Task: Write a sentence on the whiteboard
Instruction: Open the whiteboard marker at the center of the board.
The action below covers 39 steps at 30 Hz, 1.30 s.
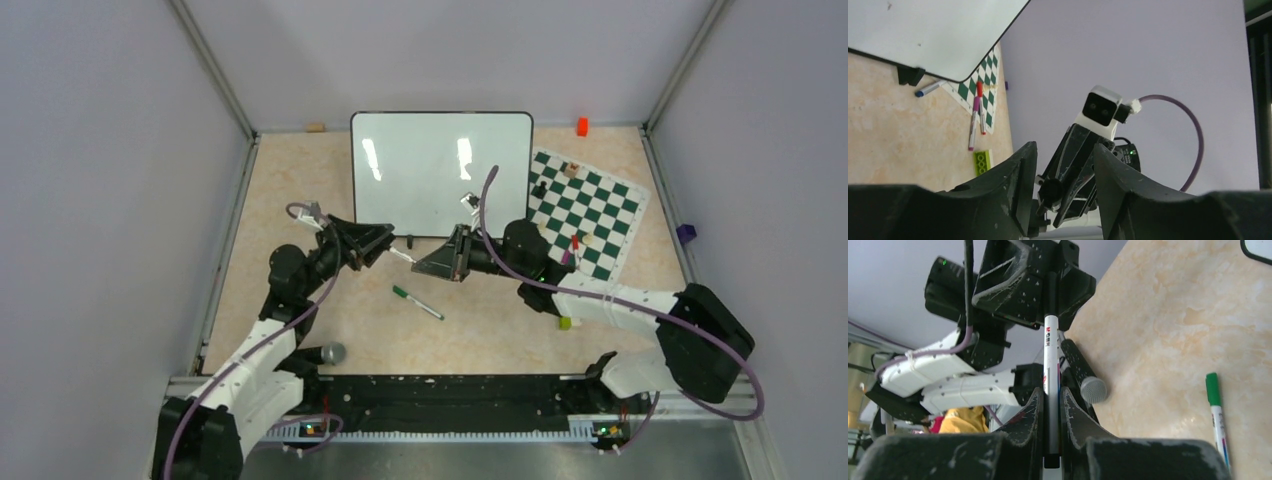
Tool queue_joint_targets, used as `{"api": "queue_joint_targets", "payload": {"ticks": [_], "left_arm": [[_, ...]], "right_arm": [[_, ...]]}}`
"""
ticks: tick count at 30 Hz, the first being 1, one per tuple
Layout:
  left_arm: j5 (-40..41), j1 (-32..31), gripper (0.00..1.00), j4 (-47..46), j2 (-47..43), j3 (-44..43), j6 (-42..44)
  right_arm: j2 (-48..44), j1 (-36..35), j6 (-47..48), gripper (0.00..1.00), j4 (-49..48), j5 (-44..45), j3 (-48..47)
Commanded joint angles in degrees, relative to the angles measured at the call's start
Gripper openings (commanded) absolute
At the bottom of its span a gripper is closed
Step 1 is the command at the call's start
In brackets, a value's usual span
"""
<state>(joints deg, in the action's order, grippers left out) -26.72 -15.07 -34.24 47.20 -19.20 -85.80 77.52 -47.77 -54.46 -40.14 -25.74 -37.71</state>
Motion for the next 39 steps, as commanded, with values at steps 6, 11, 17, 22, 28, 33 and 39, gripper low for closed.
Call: {"api": "queue_joint_targets", "payload": {"ticks": [6, 11, 17, 22, 28, 33, 39], "left_arm": [[-18.6, 1.8, 0.49, -5.2, 5.2, -2.5, 0.3], [-23.6, 1.8, 0.51, 0.0, 4.8, -5.9, 5.3], [-24.2, 1.8, 0.39, 3.6, 3.3, -6.7, 7.6], [-25.1, 1.8, 0.15, 3.4, 4.1, -6.6, 7.5], [-22.8, 1.8, 0.00, 3.8, 3.3, -6.0, 7.8], [-17.8, 1.8, 0.00, 1.2, 0.7, -3.6, 6.3], [-13.7, 1.8, 0.00, -2.1, -0.4, -0.8, 2.7]], "right_arm": [[-6.6, 4.2, 13.3, 0.00, 24.5, -10.7, -8.7], [-7.7, 4.7, 15.8, 0.00, 29.0, -10.8, -10.1], [-8.7, 5.0, 16.6, 0.00, 29.3, -11.6, -9.4], [-9.2, 5.6, 16.5, 0.00, 28.6, -12.1, -8.4], [-9.6, 6.1, 14.8, 0.41, 25.4, -11.7, -7.0], [-11.2, 5.9, 4.0, 0.53, 10.5, -3.5, -0.8], [-12.8, 5.0, -1.4, 0.60, -0.8, 2.1, 4.5]]}}
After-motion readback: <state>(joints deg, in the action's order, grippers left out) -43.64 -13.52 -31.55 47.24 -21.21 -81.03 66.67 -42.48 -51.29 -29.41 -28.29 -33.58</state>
